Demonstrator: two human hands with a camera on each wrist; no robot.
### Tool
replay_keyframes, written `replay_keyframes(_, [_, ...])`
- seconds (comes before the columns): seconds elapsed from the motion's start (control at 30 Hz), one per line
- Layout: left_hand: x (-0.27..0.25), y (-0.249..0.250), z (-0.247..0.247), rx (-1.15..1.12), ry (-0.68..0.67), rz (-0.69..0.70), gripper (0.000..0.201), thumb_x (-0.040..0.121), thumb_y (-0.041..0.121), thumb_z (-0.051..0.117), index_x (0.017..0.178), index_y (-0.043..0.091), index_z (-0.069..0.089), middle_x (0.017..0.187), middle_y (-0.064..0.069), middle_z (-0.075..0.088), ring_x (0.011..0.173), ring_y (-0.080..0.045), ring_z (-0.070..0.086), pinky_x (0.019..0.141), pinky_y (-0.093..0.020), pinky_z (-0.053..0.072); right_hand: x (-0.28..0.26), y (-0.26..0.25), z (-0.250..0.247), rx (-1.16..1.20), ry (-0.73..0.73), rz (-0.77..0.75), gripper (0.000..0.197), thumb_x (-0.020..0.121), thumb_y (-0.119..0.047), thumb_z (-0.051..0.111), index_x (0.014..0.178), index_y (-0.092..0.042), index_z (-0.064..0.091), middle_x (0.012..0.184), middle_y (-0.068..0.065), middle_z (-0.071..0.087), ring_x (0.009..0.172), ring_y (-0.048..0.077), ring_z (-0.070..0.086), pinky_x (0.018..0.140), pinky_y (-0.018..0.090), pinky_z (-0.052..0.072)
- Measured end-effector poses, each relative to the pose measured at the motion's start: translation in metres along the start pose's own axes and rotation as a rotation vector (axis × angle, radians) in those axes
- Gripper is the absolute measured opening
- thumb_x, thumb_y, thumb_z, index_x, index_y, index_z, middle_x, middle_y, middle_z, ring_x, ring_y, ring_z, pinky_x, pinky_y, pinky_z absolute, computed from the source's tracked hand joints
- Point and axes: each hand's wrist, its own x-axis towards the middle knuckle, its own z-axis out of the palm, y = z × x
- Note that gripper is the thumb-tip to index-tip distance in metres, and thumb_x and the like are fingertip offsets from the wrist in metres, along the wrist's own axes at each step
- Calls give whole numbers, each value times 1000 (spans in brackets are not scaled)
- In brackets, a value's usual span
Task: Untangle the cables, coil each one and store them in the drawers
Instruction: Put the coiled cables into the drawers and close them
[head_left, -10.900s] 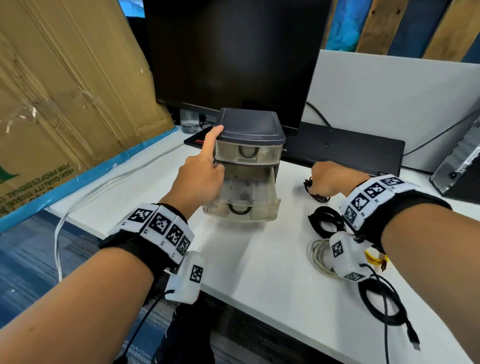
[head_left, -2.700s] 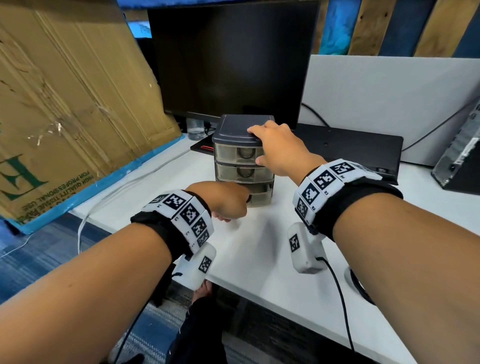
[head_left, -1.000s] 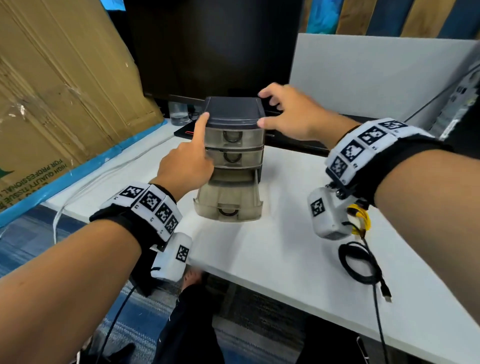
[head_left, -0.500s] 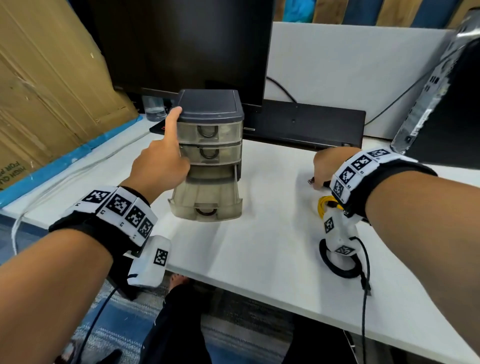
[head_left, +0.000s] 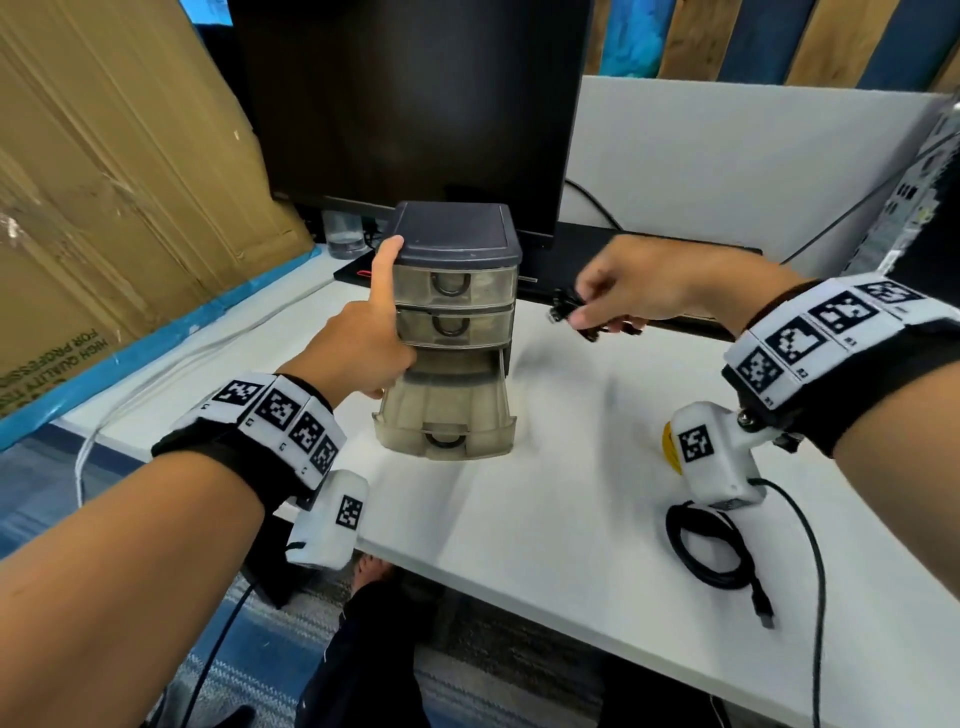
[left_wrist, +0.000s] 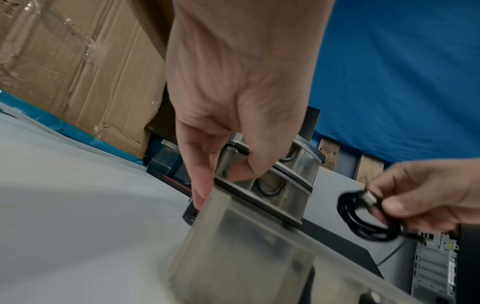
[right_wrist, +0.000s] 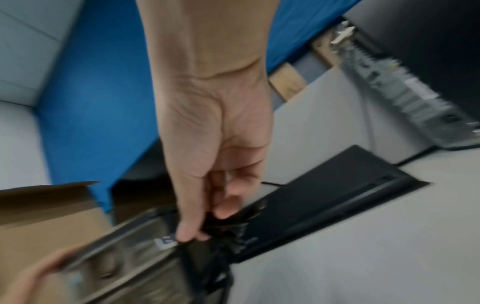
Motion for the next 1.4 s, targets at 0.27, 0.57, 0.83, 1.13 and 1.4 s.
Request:
replay_keyframes(0.27, [-3, 2, -3, 8, -58, -12, 142, 83, -19, 65, 136, 63, -39, 84, -20, 66, 66, -32, 73, 55, -43, 64, 18, -80, 55, -154, -111, -319, 30, 92, -29, 73, 72, -11, 60, 68, 2, 58, 54, 5, 50, 52, 22, 44])
replay_keyframes(0.57, [-2, 1, -3, 2, -65, -13, 143, 82, -21, 63, 134, 63, -41, 85, -21, 66, 69, -34, 72, 56, -44, 63, 31, -96, 91, -350, 143, -133, 13, 88, -1, 62, 89, -14, 63, 98, 9, 53, 75, 30, 55, 59, 34, 43])
replay_keyframes(0.83, [-1, 1, -1, 12, -60, -13, 141, 85, -19, 62, 134, 61, -42, 85, -21, 65, 68, -34, 72, 63, -49, 64, 21, -103, 96, -354, -87, -141, 22, 89, -1, 46, 73, -15, 49, 82, 5, 48, 66, 21, 46, 55, 31, 40])
replay_keyframes(1.13, [1, -3, 1, 2, -39, -2, 141, 84, -18, 62, 132, 64, -41, 82, -22, 66, 67, -35, 73, 59, -48, 64, 21, -99, 85, -205, -44, -109, 23, 89, -2, 47, 96, -8, 68, 102, 11, 63, 96, 33, 61, 81, 42, 57])
replay_keyframes(1.4, [-1, 1, 3, -19, -25, -6, 140, 85, -10, 71, 138, 61, -37, 90, -19, 67, 71, -35, 72, 64, -51, 64, -9, -39, 32, -215, -36, 210, 22, 89, -9, 54, 75, -1, 69, 63, 11, 73, 61, 25, 72, 70, 40, 64])
